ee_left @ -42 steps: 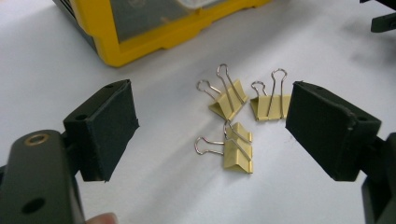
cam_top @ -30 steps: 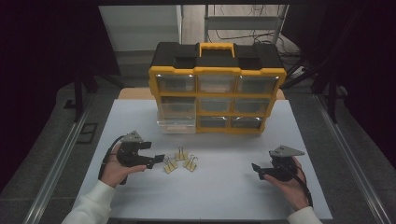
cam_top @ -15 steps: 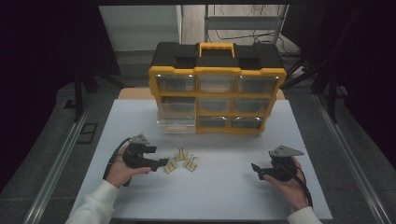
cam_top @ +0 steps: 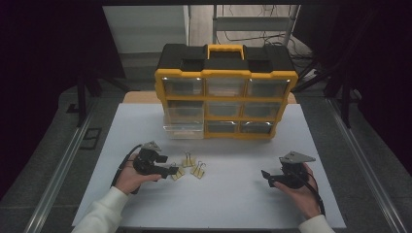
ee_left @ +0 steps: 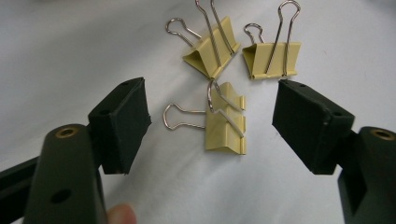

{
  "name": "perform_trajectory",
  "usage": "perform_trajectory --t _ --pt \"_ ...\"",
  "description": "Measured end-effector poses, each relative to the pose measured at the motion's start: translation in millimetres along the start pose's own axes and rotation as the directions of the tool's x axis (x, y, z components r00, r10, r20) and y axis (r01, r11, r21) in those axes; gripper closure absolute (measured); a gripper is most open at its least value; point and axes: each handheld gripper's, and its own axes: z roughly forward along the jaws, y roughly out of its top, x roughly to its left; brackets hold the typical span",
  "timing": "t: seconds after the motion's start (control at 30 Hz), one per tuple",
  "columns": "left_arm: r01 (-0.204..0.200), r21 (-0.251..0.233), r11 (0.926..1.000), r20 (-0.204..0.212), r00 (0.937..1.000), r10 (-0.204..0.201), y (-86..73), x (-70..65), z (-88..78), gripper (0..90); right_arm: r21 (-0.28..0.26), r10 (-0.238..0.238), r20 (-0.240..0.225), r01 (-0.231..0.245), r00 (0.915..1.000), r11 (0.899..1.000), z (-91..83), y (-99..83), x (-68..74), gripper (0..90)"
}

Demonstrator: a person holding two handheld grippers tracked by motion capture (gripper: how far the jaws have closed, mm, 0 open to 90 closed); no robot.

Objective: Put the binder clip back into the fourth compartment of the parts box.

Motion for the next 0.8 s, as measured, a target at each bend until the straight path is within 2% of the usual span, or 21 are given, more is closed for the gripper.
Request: perform_trajectory --t 0.23,0.33,0.47,0.67,0.8 --pt "0.007 0.028 0.9996 0.011 0.9999 -0.008 0.2 0.7 5.8 33.1 0.001 -0.003 0.002 0.003 1.0 1.0 0.1 0.0 0.2 13.7" --pt "0.016 0.034 0.9993 0.014 0.9998 -0.017 0.1 1.2 7.8 39.1 0.001 -0.003 0.003 0.003 1.0 1.0 0.1 0.0 0.2 13.8" --pt "0.011 0.046 0.9989 0.028 0.9995 -0.012 0.3 1.4 9.1 51.7 0.001 -0.003 0.004 0.003 1.0 1.0 0.3 0.0 0.3 13.8" --pt "0.011 0.036 0.9993 0.042 0.9991 -0.013 0.8 1.2 6.7 73.0 0.002 -0.004 0.006 0.004 1.0 1.0 0.1 -0.1 0.3 13.8" --pt "0.021 0.023 0.9995 0.081 0.9964 -0.023 1.3 1.9 4.0 81.7 0.003 -0.005 0.007 0.005 1.0 1.0 0.2 -0.1 0.3 13.8"
